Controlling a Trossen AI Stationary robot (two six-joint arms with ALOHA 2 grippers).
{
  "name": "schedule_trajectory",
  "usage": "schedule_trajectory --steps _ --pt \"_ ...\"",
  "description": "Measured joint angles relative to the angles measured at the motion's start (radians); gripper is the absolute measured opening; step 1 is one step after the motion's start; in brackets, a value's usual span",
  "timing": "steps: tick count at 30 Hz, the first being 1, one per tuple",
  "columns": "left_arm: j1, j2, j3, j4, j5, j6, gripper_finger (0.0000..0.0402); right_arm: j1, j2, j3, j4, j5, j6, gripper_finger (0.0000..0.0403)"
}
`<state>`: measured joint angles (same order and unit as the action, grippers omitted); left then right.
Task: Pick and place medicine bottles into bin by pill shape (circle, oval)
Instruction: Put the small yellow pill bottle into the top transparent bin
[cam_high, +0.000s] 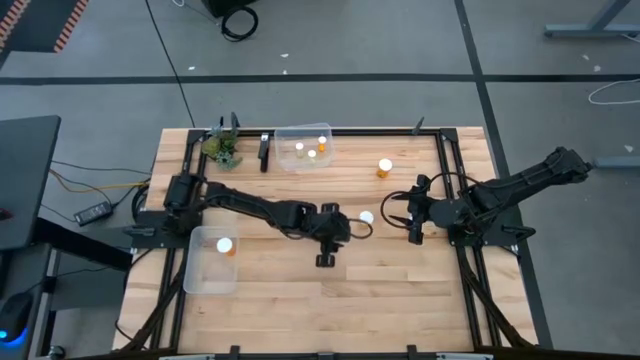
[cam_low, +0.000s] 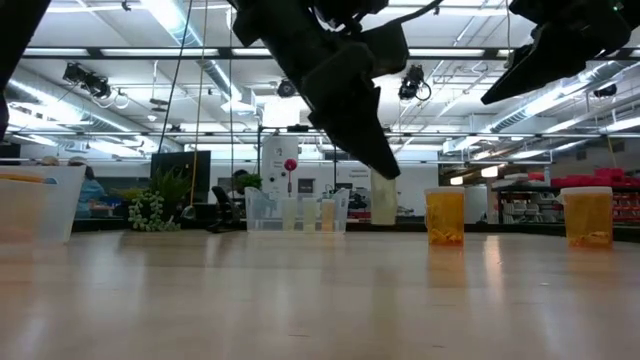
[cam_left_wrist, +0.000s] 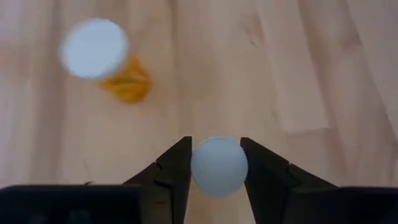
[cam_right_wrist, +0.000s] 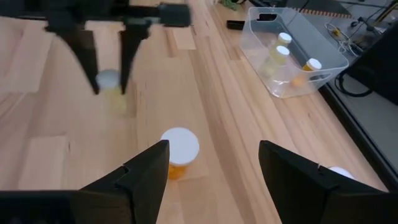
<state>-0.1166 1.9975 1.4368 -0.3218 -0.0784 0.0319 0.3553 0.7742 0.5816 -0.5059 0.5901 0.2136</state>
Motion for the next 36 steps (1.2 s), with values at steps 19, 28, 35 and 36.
schedule_trajectory --steps 19,28,35,36 --pt "0.248 -0.086 0.0 -0.098 0.001 0.117 0.013 0.0 0.002 0.0 -0.063 0.045 0.023 0.0255" --pt "0.361 -0.162 0.0 -0.177 0.004 0.145 0.0135 0.0 0.002 0.0 -0.09 0.054 0.042 0.0255" --pt "0.453 -0.216 0.0 -0.236 0.004 0.163 0.0132 0.0 0.002 0.0 -0.092 0.057 0.044 0.0255" --pt "0.466 -0.216 0.001 -0.237 0.004 0.163 0.0134 0.0 0.002 0.0 -0.092 0.057 0.044 0.0255"
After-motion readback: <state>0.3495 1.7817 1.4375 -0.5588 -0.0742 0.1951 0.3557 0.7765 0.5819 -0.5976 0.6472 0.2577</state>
